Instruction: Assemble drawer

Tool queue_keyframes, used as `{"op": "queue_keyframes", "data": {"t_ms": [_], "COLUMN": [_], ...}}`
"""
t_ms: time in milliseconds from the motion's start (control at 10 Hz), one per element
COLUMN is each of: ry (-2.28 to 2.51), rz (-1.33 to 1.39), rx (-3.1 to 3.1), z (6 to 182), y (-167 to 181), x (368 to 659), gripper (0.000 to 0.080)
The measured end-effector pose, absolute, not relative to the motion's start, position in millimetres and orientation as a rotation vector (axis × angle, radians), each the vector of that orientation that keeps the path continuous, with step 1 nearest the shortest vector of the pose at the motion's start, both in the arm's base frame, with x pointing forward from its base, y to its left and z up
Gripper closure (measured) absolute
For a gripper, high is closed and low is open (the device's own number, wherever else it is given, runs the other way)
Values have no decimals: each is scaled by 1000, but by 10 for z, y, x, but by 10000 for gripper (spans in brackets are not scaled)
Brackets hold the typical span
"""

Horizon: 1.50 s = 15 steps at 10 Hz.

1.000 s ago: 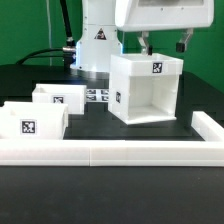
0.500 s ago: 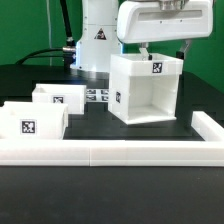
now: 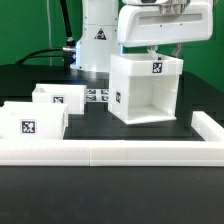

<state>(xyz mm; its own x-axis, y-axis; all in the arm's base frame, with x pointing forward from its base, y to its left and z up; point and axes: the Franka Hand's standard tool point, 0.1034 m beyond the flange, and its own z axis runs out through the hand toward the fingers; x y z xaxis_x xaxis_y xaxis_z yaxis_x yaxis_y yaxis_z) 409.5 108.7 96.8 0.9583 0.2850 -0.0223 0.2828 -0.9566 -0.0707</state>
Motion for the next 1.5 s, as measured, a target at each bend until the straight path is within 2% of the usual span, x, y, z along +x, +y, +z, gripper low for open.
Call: {"op": "queue_keyframes", "data": {"t_ms": [100,200,900,1500], "ry": [-442,-441,-438,-182], "rz": [49,48,47,-24], "rx": [-3042,-3043,-3043,-3070], "z": [969,972,973,972], "y": [1087,1085,1076,954], "x": [4096,4098,4109,4610], "gripper": [700,762,762,762]}}
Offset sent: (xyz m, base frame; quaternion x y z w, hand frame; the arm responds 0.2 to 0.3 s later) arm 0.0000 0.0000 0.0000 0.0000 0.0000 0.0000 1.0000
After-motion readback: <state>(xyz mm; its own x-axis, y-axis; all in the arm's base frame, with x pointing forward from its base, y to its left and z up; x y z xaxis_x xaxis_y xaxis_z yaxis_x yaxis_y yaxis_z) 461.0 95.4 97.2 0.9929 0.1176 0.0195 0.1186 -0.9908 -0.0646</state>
